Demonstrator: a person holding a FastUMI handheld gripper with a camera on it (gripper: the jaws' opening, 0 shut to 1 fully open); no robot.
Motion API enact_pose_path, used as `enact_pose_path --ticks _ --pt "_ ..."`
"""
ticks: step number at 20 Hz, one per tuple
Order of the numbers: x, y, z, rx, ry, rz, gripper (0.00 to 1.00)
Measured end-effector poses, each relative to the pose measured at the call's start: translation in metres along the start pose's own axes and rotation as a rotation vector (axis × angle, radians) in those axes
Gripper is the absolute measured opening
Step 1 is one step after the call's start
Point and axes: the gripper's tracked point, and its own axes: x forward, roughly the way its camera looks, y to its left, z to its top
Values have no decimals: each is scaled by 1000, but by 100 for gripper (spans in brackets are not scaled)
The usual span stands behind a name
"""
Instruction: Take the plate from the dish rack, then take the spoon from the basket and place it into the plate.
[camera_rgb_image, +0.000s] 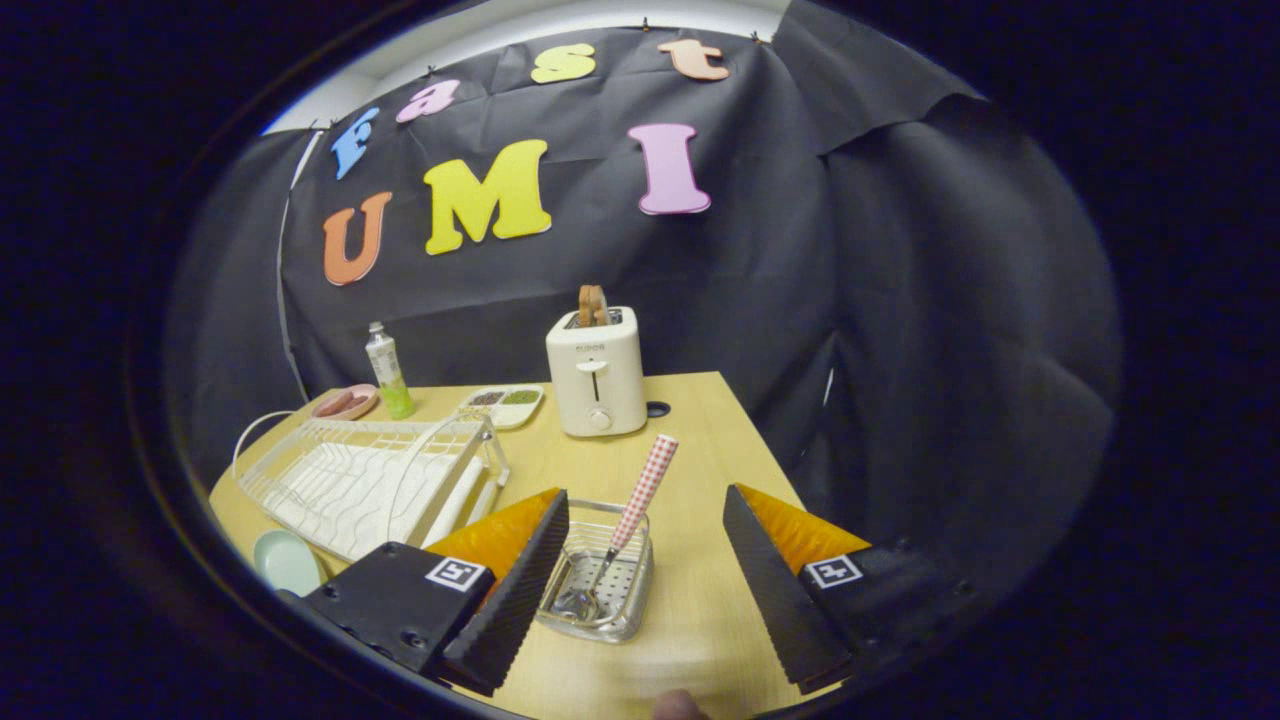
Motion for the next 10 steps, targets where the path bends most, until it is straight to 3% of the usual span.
enact_pose_path --ticks 4,8,10 --pt "32 5 7 167 57 95 83" --pt "44 11 5 189 72 119 62" --pt "44 10 6 186 73 100 43"
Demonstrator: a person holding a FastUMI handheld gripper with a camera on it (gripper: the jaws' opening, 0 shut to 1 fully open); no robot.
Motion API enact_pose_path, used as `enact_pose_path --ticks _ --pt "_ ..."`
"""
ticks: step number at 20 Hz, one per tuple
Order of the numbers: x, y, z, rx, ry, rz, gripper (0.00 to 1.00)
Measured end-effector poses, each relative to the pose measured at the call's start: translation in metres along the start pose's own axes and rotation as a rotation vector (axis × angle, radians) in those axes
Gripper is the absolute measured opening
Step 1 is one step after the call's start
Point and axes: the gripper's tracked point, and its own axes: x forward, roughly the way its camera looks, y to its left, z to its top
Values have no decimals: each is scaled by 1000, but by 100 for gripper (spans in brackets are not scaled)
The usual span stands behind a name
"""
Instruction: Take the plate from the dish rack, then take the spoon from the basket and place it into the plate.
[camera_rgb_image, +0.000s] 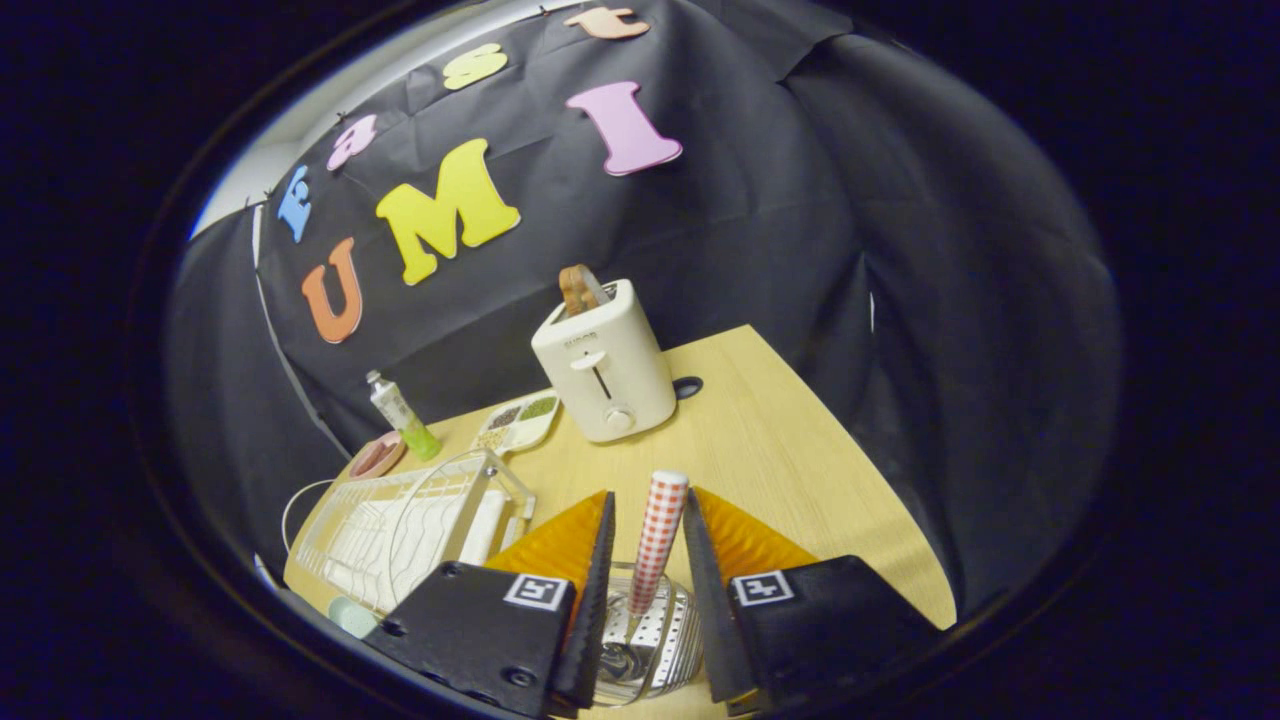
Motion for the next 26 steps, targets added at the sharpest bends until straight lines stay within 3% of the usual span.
enact_pose_path --ticks 3,5,11,15,19,22,26 --pt "-10 4 2 -2 -14 -14 23" --pt "-24 9 7 -23 -35 -22 18" --pt "-90 28 66 -82 -281 -126 12" --pt "-149 82 84 -99 -425 -118 12" --pt "-184 169 49 -159 -518 -73 12" --pt "-183 235 -1 -292 -506 -36 12" --pt "-172 314 -65 -348 -478 63 12"
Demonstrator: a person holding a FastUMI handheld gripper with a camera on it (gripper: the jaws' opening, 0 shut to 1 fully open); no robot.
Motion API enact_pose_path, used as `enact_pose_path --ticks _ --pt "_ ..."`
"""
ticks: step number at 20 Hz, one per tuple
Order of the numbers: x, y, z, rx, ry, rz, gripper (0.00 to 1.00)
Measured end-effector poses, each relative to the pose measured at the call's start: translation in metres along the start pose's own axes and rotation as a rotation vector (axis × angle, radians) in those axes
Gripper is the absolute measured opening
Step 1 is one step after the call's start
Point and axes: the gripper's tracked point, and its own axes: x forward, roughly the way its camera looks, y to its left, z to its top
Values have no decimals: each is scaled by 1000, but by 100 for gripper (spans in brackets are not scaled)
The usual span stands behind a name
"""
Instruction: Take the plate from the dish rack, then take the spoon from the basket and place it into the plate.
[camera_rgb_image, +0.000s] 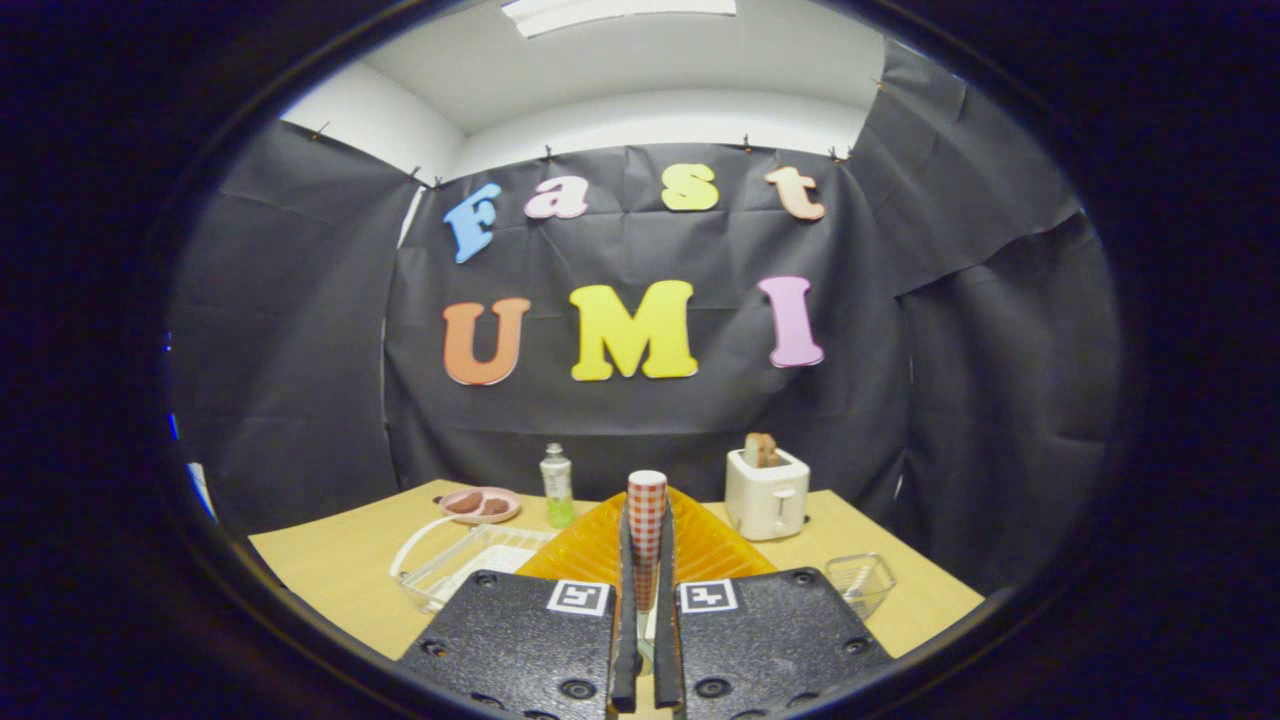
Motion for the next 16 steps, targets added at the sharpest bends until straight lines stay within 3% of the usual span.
enact_pose_path --ticks 6,12,16 --pt "-2 89 -77 24 105 63 12" --pt "4 119 -117 43 153 24 12" --pt "-3 121 -117 20 126 -7 13"
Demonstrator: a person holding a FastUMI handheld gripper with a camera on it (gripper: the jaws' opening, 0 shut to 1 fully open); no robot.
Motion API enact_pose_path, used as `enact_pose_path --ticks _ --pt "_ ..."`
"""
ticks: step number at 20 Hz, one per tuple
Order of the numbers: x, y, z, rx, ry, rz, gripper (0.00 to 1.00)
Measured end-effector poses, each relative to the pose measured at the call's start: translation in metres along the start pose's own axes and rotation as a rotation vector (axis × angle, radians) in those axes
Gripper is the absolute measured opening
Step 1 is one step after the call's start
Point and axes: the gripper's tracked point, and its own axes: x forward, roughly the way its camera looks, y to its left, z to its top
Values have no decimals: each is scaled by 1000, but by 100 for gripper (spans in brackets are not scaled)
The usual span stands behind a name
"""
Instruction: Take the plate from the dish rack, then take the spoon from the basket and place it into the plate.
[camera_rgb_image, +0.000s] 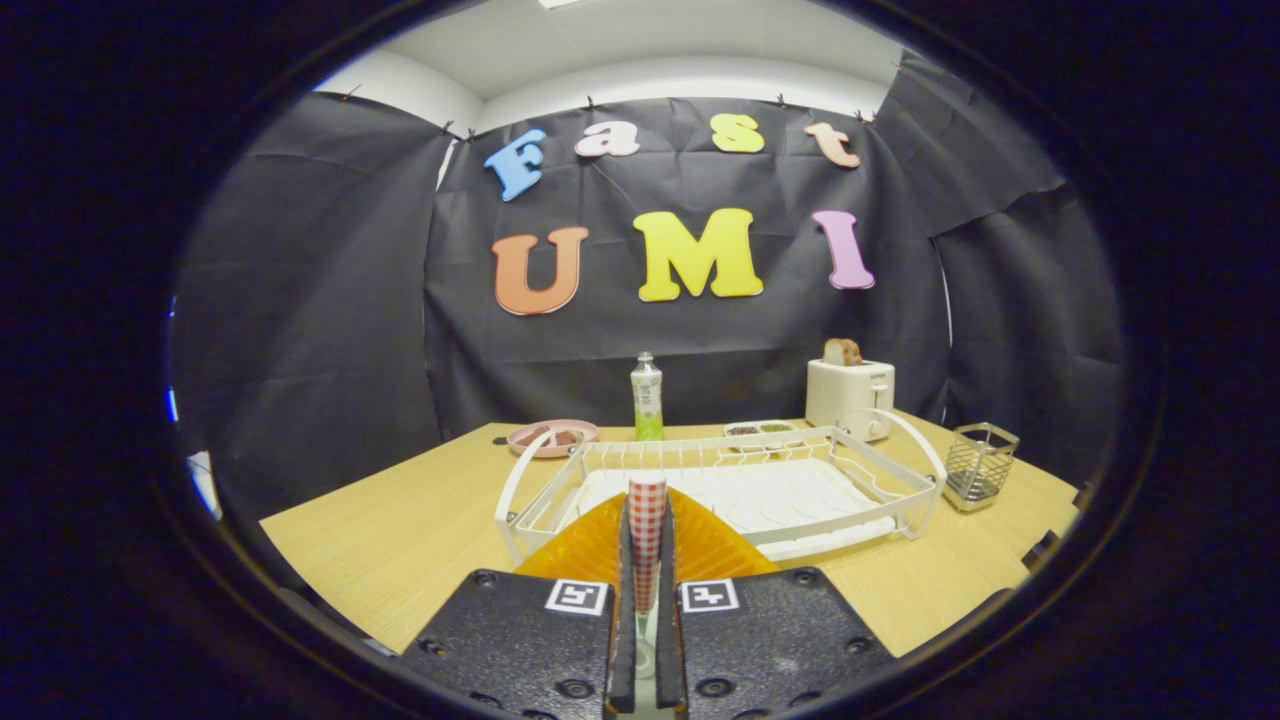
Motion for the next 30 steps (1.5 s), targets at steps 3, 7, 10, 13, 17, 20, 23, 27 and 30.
enact_pose_path --ticks 3,7,10,13,17,20,23,27,30 --pt "-9 -13 3 -18 -20 -37 20" --pt "-21 -30 34 -71 -112 -100 52" --pt "-26 -33 52 -104 -165 -126 77" --pt "-24 -24 56 -127 -168 -131 88" --pt "-24 -9 61 -106 -139 -99 98" --pt "-26 -8 69 -97 -146 -117 99" --pt "-35 -4 70 -99 -141 -116 100" --pt "-51 1 79 -108 -150 -124 100" --pt "-71 15 84 -84 -147 -108 100"
